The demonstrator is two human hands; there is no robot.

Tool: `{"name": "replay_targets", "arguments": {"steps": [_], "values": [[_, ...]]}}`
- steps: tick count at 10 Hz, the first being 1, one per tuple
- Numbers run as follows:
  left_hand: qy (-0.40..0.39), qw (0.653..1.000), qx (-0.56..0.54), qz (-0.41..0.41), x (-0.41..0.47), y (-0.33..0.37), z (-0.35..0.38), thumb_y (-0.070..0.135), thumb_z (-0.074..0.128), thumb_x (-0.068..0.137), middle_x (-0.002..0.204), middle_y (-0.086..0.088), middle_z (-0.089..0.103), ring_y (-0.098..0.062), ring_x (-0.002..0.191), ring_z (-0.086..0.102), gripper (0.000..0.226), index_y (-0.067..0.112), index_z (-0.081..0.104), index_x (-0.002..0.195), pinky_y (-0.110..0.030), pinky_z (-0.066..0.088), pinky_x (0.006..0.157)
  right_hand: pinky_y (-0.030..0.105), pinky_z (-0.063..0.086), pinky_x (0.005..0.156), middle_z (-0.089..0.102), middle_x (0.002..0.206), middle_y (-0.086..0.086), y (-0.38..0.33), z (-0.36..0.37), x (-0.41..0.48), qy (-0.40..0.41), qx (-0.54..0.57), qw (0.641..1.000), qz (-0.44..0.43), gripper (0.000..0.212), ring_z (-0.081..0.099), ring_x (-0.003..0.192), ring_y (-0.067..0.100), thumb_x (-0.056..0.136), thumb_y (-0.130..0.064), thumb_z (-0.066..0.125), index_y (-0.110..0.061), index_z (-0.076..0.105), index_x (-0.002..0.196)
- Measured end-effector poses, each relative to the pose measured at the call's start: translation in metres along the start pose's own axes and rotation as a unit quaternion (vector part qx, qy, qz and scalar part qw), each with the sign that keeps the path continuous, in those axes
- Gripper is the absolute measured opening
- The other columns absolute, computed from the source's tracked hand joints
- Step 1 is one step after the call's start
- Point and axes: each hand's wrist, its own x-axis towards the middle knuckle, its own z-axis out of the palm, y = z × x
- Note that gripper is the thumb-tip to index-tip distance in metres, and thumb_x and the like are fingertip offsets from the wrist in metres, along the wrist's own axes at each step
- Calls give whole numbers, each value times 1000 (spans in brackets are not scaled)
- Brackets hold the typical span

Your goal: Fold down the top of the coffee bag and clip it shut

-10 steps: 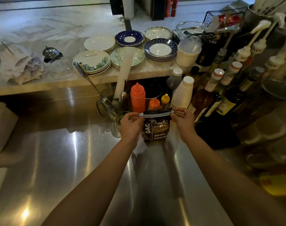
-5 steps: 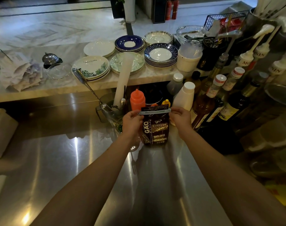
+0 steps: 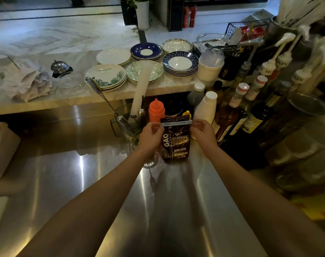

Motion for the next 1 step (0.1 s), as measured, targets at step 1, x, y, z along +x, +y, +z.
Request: {"name": "replay_targets", "arguments": {"steps": [1], "values": [[-11, 990, 97, 101, -17, 1, -11, 33, 47, 100, 109, 4, 61, -5, 93, 59, 30, 15, 55, 123, -16, 44, 71, 7, 42, 67, 60, 108, -3, -6, 2, -20, -7, -72, 995, -75, 28, 55, 87, -2, 95, -13, 53, -11, 56, 123]]}}
